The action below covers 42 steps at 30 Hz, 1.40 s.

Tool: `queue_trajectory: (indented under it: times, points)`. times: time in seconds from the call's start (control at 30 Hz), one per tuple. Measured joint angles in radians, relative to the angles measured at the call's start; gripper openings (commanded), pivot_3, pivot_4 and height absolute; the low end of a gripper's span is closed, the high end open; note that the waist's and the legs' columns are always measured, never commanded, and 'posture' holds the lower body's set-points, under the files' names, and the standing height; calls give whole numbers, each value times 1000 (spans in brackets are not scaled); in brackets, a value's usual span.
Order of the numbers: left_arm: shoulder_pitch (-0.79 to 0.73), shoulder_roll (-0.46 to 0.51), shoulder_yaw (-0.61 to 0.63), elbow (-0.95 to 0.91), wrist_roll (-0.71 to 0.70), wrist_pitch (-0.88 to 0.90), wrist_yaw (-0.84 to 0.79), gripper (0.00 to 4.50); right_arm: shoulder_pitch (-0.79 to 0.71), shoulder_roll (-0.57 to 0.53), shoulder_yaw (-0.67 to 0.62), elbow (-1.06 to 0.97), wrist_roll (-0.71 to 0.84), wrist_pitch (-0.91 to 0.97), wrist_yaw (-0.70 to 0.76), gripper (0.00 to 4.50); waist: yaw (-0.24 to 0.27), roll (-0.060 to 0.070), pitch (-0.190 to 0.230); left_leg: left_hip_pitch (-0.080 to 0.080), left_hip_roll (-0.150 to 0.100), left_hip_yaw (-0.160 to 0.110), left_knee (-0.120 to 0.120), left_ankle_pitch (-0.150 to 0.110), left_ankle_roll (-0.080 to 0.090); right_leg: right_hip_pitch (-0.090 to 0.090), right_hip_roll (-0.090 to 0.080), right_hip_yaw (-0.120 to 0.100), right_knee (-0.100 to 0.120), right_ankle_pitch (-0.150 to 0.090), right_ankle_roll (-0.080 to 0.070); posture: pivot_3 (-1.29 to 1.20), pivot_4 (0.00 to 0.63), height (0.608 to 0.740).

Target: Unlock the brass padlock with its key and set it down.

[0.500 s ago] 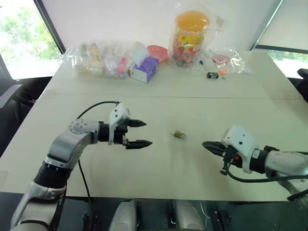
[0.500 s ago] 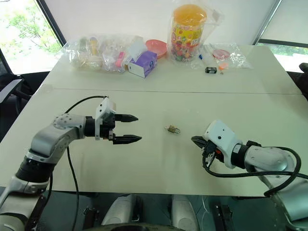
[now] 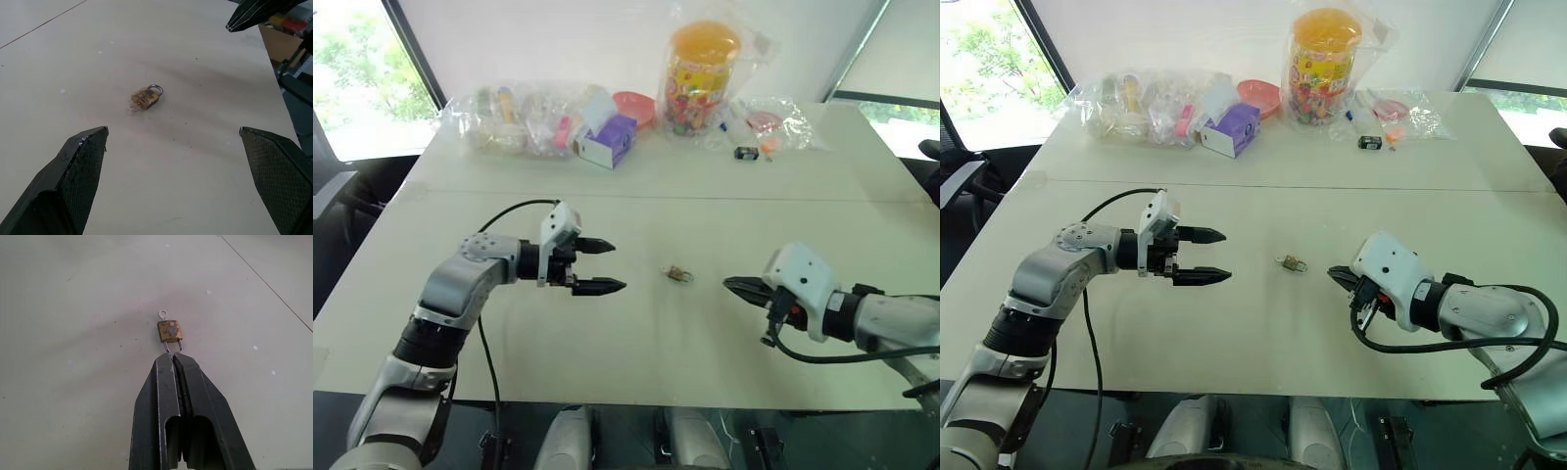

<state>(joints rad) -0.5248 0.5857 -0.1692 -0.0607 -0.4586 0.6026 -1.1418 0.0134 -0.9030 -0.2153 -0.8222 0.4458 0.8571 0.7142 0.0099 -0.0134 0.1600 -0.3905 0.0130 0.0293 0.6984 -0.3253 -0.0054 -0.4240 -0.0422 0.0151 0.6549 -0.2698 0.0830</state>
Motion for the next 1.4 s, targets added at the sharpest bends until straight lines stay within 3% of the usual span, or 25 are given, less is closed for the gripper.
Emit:
queue_trajectory:
  times: [0.47, 0.57, 0.8, 1.13, 1.33, 1.4]
  points:
    - [17, 3, -1, -24, -3, 4, 21, 4468, -54, -2, 100, 73, -33, -75, 0, 0, 0, 0, 0, 0, 0, 0, 0, 0, 0, 0, 0, 0, 0, 0, 0, 0, 150, 735]
    - [19, 5, -1, -24, -1, 1, 21, 4500, -101, 49, 144, 152, -53, -125, -9, 780, -2, 0, 0, 0, 0, 0, 0, 0, 0, 0, 0, 0, 0, 0, 0, 0, 150, 735]
    - [42, 4, -7, -39, 6, 1, 32, 4500, -215, 139, 287, 376, -105, -239, 38, 4465, -4, 0, 0, 0, 0, 0, 0, 0, 0, 0, 0, 0, 0, 0, 0, 0, 150, 735]
    - [53, 13, -6, -57, 14, -1, 38, 4500, -355, 237, 424, 735, -216, -430, 134, 4465, -6, 0, 0, 0, 0, 1, 0, 0, 0, 0, -1, 0, 1, 0, 0, 0, 150, 735]
    - [62, 14, -6, -72, 15, -1, 58, 4500, -405, 296, 437, 893, -248, -519, 173, 4465, -7, 0, 0, 0, 0, 1, 1, 0, 0, -1, -2, 0, 1, 0, 0, 0, 150, 735]
    - [69, 15, -5, -82, 14, -1, 64, 4500, -411, 305, 437, 922, -247, -545, 188, 3925, -10, 0, 0, 1, 1, 1, 0, 0, 0, 0, -2, 0, 1, 0, 0, 0, 150, 735]
